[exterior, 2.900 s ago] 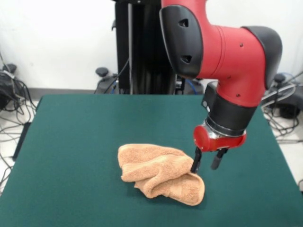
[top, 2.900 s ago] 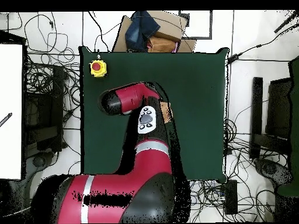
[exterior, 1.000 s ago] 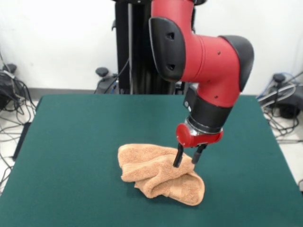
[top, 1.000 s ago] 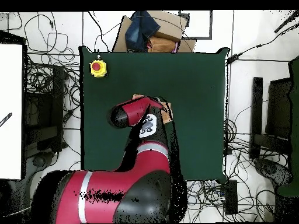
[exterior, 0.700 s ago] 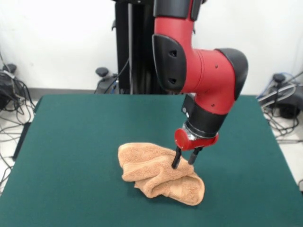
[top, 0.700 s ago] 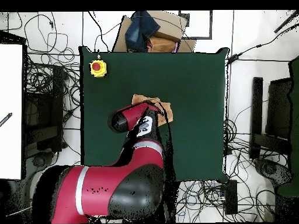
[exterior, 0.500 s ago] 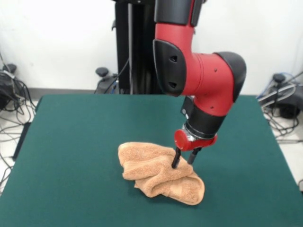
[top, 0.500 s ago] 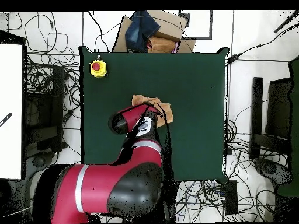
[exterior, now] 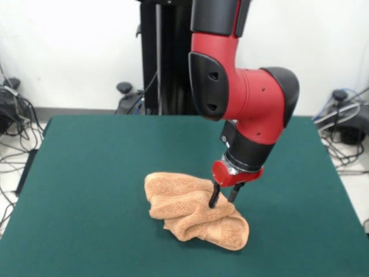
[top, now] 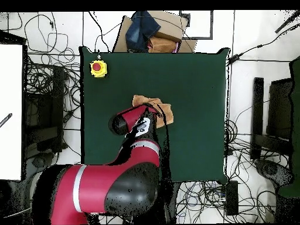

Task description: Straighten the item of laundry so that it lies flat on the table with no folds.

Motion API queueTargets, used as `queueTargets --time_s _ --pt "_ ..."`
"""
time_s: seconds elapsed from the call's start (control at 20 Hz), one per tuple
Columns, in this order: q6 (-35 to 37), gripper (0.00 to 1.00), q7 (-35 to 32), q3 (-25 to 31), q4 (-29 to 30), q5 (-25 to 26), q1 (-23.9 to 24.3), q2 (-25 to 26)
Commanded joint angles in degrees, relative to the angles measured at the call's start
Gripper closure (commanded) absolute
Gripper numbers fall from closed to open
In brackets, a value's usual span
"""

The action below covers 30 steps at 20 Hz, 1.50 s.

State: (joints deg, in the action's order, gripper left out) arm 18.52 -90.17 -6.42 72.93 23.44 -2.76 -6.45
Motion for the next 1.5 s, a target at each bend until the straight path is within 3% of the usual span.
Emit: queueTargets --time_s 0.05,1.05,1.5 --pt "-1.67 0.0 -8.08 1.62 -0.9 -0.21 -0.81 2.28" --pt "-0.89 0.0 -8.86 1.93 -0.48 -1.01 -2.13 2.04" --pt "-1.11 0.0 -10.64 1.1 -3.92 -2.14 -3.84 5.23"
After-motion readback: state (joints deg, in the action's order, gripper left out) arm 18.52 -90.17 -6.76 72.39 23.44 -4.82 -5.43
